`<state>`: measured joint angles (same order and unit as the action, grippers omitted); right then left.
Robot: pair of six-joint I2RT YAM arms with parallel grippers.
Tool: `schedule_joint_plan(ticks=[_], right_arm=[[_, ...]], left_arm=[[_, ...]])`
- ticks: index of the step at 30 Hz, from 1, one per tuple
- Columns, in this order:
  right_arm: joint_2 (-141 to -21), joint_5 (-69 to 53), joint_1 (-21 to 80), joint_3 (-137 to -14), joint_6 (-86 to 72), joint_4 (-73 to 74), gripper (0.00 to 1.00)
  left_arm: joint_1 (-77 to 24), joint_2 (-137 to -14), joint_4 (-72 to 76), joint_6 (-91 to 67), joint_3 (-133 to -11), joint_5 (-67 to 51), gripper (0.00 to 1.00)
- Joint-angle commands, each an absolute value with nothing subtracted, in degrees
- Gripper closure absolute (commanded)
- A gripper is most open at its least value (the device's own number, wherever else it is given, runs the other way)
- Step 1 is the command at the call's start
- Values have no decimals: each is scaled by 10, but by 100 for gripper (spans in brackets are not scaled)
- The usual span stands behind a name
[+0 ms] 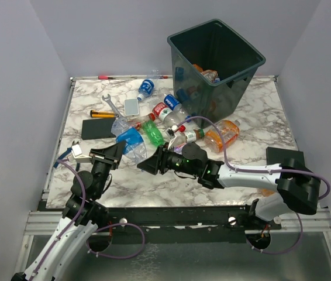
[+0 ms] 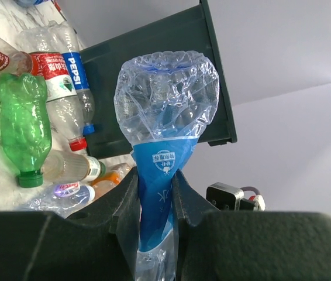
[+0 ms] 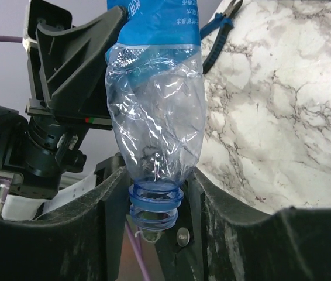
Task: Put the plastic bottles in the bin
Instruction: Place the plastic bottle in the trash bin.
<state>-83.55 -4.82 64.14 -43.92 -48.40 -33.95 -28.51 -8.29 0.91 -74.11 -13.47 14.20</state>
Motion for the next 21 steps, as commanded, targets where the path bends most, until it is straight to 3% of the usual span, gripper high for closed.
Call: schedule_joint_plan(ticks=[1,3,6,7,8,10,11,15,21], right_arm=[[-859,-82,645,-472,-491,-306,47],[-863,-82,645,-473,-496,-304,50],[-864,-80,645,-470,-503,-305,78],[-862,-82,645,-472,-504,-299,89],[-858,-84,645,-474,-503,-285,98],[-835,-89,643,-477,-489,-244,99],[-815,-84,642,-477,-481,-207,99],[-713,-98,604,-479,-457,-24,100],[-633,-190,511,-546,-382,244,99]], left_arm=[[-283,-87,14,-738,-146,150,100],[-283,-87,14,-735,-146,149,100],[-283,-85,13,-723,-148,144,97],[-283,-85,5,-709,-152,144,81],[-283,-84,-13,-693,-160,150,54],[-283,-84,-66,-633,-189,174,6],[-283,-84,-96,-594,-208,192,1],[-283,-88,-125,-372,-275,219,1],[-294,-158,-121,79,-316,34,1]])
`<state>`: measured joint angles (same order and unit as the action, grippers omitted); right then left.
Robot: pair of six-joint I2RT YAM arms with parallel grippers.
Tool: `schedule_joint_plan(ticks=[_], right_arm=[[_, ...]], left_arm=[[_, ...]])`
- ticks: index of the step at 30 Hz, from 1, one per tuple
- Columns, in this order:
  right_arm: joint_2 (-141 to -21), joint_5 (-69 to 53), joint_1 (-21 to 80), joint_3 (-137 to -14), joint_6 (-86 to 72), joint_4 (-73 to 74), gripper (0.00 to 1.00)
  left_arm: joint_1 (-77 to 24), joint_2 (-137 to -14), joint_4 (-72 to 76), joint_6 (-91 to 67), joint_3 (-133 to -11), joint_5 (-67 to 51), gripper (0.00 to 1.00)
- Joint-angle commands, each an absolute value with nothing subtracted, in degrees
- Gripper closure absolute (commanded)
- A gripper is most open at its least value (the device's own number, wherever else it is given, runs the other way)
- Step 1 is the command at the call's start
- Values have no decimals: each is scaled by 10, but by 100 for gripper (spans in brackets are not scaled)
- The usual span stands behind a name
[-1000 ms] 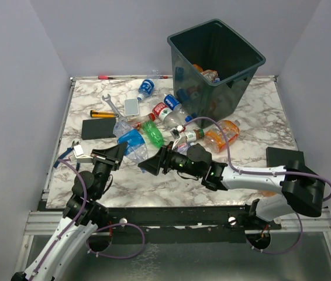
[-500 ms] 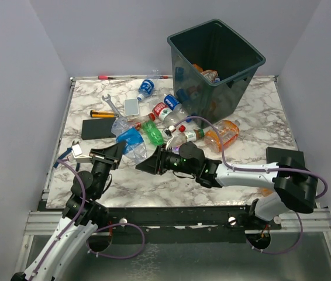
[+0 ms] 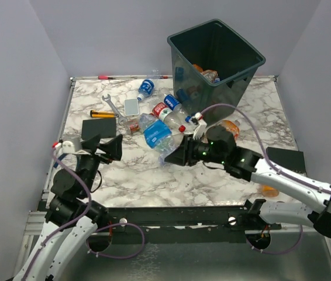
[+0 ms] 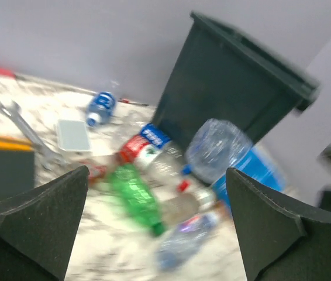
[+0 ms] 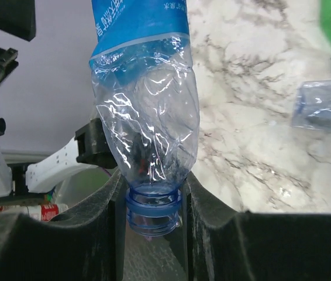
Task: Put the plastic bottles in the bin
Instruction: Place the plastic bottle in the trash bin.
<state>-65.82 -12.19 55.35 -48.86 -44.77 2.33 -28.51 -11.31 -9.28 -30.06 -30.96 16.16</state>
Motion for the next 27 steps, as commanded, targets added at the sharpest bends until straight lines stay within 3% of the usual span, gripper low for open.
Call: schedule_joint_plan(ticks=[1,5,9,18,27], right_arm=[[-637,-203,501,-568,-360,284,99],[-680,-247,477,-644,-301,414,99],[-714,-298,464,-662,-278,428,99],[-793,-346,448,-754,-275,413,100],[-857,-415,448,-828,-252,449,99]], left_arm=[[-296,-153,-121,151,-306,7,1],[-309,-160,-126,378,-281,-96,1],[-332,-217,-131,517,-289,-157,1],[-434,-286,-155,704,-300,-64,1],[-467,-339,-115,745,-310,-6,5]])
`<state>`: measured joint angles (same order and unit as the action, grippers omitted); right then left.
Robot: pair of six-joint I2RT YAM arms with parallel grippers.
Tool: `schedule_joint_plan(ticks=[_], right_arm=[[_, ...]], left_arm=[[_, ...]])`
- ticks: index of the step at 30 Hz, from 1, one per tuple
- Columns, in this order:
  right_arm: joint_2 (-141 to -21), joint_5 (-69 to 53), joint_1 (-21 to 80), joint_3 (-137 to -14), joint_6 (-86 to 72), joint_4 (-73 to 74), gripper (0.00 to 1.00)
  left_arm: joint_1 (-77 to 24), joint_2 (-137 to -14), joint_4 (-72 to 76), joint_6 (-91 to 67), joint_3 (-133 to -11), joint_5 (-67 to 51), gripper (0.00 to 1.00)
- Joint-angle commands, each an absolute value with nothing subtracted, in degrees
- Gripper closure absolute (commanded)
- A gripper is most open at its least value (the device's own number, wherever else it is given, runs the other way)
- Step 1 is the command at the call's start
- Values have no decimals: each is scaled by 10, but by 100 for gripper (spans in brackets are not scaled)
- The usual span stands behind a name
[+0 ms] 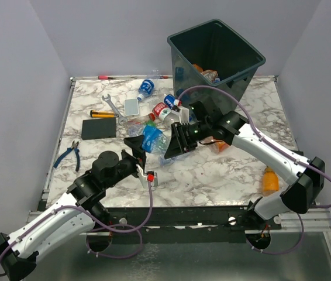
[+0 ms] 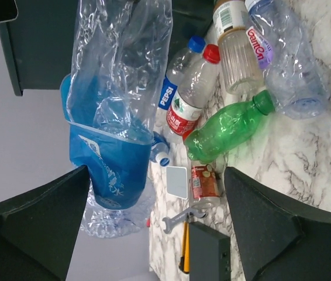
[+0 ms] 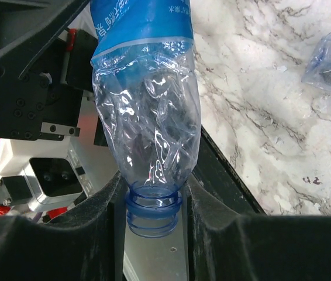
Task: Put the plastic bottles in the bin
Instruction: Place the plastic bottle in the trash bin.
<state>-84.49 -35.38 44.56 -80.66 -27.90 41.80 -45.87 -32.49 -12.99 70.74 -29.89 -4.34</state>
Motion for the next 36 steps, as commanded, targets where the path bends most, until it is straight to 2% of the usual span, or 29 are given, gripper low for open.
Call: schedule_joint_plan(ticks=[1,6,10,14,16,17,18,19,20,21,23,25,30,36], right_arm=[[-859,-416,448,-827,-249,455,99],[-851,-431,448,-812,-243,462,99],[-840,-448,448,-793,-252,448,99],[-833,-454,449,-786,-256,446,99],[-829,-453,449,-789,-255,449,99],[-827,-452,449,-792,-254,452,99],[-825,-448,448,-797,-253,456,87],[-822,-445,449,-804,-249,462,69],[-817,-438,449,-813,-248,465,54],[-811,-429,449,-821,-249,467,43],[-798,-398,449,-841,-249,479,29],[-787,-372,448,-869,-241,497,8],[-737,-246,448,-909,-231,505,5],[-513,-88,449,-672,-245,176,0]], left_arm=[[-470,-340,-102,745,-308,3,8],[-483,-347,-50,736,-295,36,25],[-492,-358,-9,722,-286,51,46],[-497,-374,13,721,-286,52,49],[-500,-380,22,716,-285,54,56],[-500,-381,26,711,-284,56,62],[-502,-381,32,705,-282,58,75],[-502,-378,38,700,-279,60,89],[-502,-375,41,696,-276,61,98],[-503,-371,45,691,-273,60,100],[-503,-364,48,679,-270,59,100],[-503,-358,51,659,-268,59,100],[-503,-336,63,505,-270,56,100],[-503,-362,8,124,-323,-57,100]])
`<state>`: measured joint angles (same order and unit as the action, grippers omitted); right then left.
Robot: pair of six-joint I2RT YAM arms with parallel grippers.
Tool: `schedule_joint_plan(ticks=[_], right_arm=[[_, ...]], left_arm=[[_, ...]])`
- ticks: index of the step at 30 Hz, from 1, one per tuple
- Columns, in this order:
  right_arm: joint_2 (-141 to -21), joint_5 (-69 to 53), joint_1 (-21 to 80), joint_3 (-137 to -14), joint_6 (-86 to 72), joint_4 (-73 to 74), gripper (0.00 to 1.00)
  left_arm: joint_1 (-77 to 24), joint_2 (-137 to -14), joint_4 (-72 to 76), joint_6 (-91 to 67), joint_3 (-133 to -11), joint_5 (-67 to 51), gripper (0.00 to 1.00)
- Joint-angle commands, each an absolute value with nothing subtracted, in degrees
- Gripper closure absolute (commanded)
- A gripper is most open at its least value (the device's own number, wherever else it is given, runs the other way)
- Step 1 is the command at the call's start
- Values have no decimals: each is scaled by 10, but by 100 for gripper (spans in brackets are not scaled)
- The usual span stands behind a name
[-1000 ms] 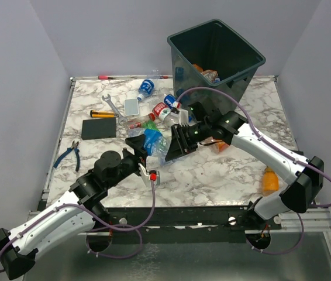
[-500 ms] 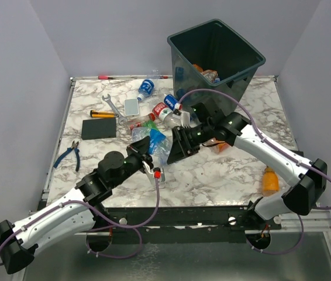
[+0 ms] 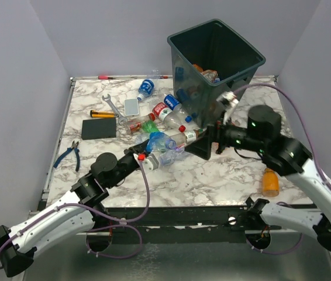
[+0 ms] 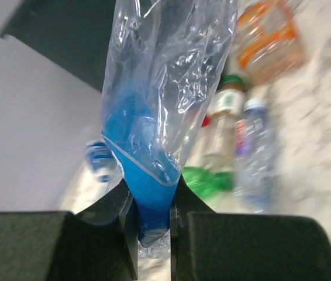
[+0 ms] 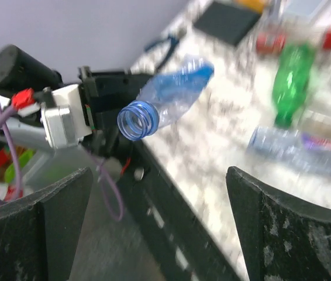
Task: Put the plastic bottles in the bin
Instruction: Place the plastic bottle in the trash bin.
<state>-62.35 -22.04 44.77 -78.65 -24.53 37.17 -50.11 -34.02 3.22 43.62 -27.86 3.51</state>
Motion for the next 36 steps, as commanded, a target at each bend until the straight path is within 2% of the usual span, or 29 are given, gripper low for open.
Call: schedule_joint_plan(ticks=[1,4,9,14,22,25,28,36], right_arm=[[-495,-81,449,-657,-237,156,0],[-477,-95,449,-637,-215,130,0],[-467,-108,449,-573,-246,31,0],[-510,-129,449,-564,-262,-15,1],[-566,-146,451,-579,-262,-2,9],[-590,-152,455,-594,-254,35,18],[-603,-139,460,-599,-248,59,30],[-617,-131,462,-621,-230,112,81]], left_arm=[[-503,-374,8,62,-326,-86,100],[-503,-421,30,-95,-327,-172,100],[-503,-473,107,-235,-315,-271,100],[-503,-472,115,-260,-320,-270,100],[-502,-473,114,-271,-321,-264,100],[-502,-474,113,-270,-324,-263,100],[-502,-473,113,-270,-326,-259,100],[-502,-462,111,-272,-327,-236,98]])
